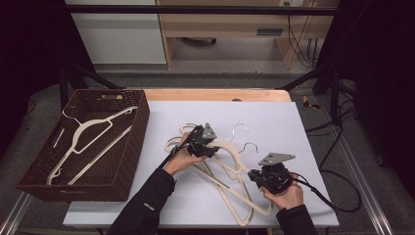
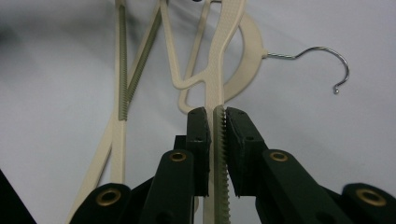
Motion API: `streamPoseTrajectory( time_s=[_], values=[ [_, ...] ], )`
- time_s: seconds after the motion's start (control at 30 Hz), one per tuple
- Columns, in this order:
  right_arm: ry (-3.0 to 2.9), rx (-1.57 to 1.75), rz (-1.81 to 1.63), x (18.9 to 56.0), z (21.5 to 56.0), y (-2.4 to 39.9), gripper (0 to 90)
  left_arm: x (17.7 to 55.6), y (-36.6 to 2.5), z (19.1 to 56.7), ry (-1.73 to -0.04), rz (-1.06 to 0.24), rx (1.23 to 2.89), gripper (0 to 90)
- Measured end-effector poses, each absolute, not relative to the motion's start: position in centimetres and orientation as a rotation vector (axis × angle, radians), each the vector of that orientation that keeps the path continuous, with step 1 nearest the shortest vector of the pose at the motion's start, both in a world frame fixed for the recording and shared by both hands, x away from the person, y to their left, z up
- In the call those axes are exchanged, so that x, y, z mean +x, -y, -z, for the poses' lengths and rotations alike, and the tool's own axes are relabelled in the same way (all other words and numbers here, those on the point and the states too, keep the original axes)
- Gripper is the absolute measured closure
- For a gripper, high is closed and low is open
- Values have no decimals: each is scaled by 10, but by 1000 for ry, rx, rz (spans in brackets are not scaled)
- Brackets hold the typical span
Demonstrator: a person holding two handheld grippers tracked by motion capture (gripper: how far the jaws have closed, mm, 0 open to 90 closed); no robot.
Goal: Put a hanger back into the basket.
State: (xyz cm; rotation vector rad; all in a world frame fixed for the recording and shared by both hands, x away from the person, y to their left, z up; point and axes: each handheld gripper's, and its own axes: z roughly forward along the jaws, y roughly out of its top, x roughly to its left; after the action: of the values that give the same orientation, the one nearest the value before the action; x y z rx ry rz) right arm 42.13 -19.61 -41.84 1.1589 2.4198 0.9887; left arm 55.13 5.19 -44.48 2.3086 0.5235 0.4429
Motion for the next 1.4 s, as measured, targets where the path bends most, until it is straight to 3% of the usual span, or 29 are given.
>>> streamPoseTrajectory(
  time_s=[0.33, 0.7, 0.8, 0.9, 1.07, 1.17, 1.4],
  values=[
    [-2463, 1160, -1038, 423, 418, 199, 797, 527, -63, 423, -366, -573, 2363, 683],
    [-2416, 1075, -1223, 438, 410, 190, 567, 504, -76, 415, -301, -616, 2365, 750],
    [-2396, 1050, -1254, 448, 406, 180, 569, 498, -76, 412, -282, -617, 2361, 757],
    [-2405, 1027, -1267, 459, 407, 170, 601, 492, -76, 411, -259, -610, 2359, 761],
    [-2471, 974, -1260, 468, 411, 157, 766, 484, -78, 408, -248, -583, 2360, 764],
    [-2514, 919, -1287, 465, 410, 157, 805, 482, -81, 406, -254, -564, 2353, 752],
    [-2573, 814, -1350, 453, 401, 162, 862, 474, -97, 387, -304, -470, 2288, 550]
  ],
)
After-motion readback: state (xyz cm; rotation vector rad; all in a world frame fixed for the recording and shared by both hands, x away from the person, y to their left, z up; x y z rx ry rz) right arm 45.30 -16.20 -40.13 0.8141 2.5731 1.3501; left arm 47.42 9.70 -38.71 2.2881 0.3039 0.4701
